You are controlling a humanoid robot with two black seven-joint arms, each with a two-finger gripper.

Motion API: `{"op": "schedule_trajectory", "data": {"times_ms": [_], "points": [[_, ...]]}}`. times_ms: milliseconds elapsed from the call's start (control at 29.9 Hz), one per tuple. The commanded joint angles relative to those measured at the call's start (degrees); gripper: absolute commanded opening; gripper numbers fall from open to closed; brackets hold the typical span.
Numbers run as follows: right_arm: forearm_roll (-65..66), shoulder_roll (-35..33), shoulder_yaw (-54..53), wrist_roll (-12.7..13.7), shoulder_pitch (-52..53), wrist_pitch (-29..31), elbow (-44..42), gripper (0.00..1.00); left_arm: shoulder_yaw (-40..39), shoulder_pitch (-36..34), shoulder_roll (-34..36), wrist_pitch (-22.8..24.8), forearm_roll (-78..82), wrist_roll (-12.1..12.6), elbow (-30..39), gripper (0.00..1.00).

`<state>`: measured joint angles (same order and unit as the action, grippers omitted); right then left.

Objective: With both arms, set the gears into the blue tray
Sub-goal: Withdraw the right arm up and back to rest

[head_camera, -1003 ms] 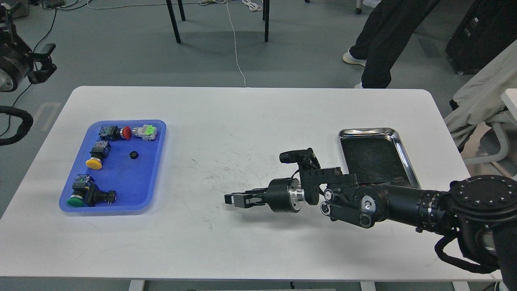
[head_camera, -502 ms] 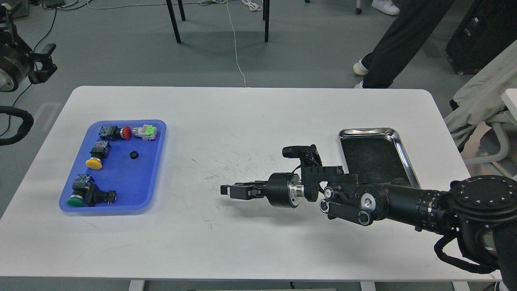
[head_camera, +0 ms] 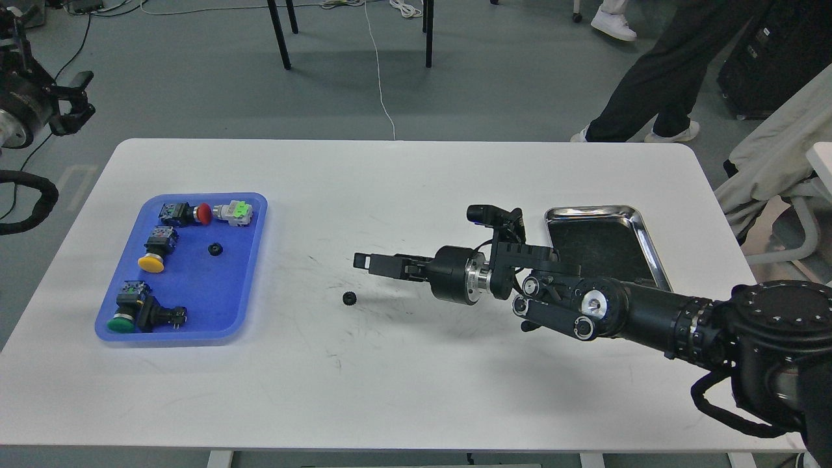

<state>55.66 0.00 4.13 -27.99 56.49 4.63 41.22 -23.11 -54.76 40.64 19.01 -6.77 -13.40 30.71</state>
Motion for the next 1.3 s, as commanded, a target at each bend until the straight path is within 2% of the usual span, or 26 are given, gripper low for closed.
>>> {"op": "schedule_trajectory", "data": {"times_ms": [0,67,401,502,635,769,836,1003,1204,1271], "points": [[-1.51,0.0,-5.25,-0.01,0.11,-0.06,-0.35,0.79,0.52,0.0,-0.3,-0.29,0.0,-0.13,-0.04,0.99],[-2.92,0.0,-8.33,-0.01,0.28,-0.06,-0.27,0.82,0.79,0.0,-0.39,-0.2,0.0,-0.14,-0.04,0.99],[-8.46,-0.35,-21.35,-0.01,0.81,-1.99,0.17,0.84,0.52,-0.35,-1.18,2.35,0.09,0.13,0.4,0.99],[-10.39,-2.45,-22.06,-0.01,0.81,-2.17,0.08,0.84,0.08,-1.4,-1.0,4.55,-0.09,-1.27,-0.29,0.99],[-13.03,-4.13,-22.23,-0.01,0.46,-3.22,-0.27,0.84,-0.09,-1.76,-3.71,4.72,-0.35,-3.47,-3.98,0.99],[-15.48,-5.01,-23.02,-0.01,0.55,-5.59,-0.27,0.84,-0.01,-1.76,-6.8,3.41,-0.09,-6.72,-8.55,0.99],[-16.98,-5.1,-24.42,-0.01,0.64,-6.3,-0.27,0.86,-0.18,-1.84,-8.55,1.4,-0.17,-7.25,-10.49,0.99],[-18.13,-5.01,-26.71,-0.01,0.81,-6.74,-1.93,0.87,0.0,-2.02,-12.51,1.21,-0.26,-7.17,-12.34,0.99],[-18.31,-5.01,-26.98,-0.01,0.55,-7.61,-4.05,0.87,0.26,-1.93,-17.0,0.42,-0.17,-3.04,-11.2,0.98],[-18.31,-5.1,-27.24,-0.01,0.55,-7.97,-4.13,0.87,-0.09,-1.41,-17.79,-1.42,-0.18,-4.0,-11.29,0.97]]}}
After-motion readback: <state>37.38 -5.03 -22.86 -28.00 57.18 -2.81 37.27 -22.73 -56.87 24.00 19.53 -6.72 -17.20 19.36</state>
